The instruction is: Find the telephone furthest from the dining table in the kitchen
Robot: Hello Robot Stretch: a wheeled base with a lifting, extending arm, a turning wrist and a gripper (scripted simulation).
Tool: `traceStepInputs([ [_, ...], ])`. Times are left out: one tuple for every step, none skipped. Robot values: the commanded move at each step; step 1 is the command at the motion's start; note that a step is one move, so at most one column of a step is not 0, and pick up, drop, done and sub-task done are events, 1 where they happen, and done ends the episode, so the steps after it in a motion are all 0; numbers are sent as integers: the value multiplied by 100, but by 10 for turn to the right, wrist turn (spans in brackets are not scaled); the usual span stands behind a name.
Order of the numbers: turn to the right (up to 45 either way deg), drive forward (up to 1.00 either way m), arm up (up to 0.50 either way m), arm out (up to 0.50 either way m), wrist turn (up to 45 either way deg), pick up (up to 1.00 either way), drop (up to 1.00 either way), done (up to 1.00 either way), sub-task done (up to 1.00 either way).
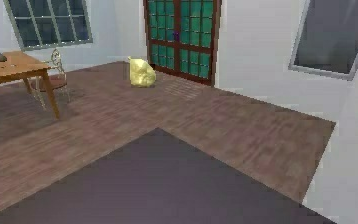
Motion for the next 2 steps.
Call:
traceStepInputs([
  [0, 65, 0, 0, 0, 0, 0, 0, 0],
  [-450, 0, 0, 0, 0, 0, 0, 0, 0],
])
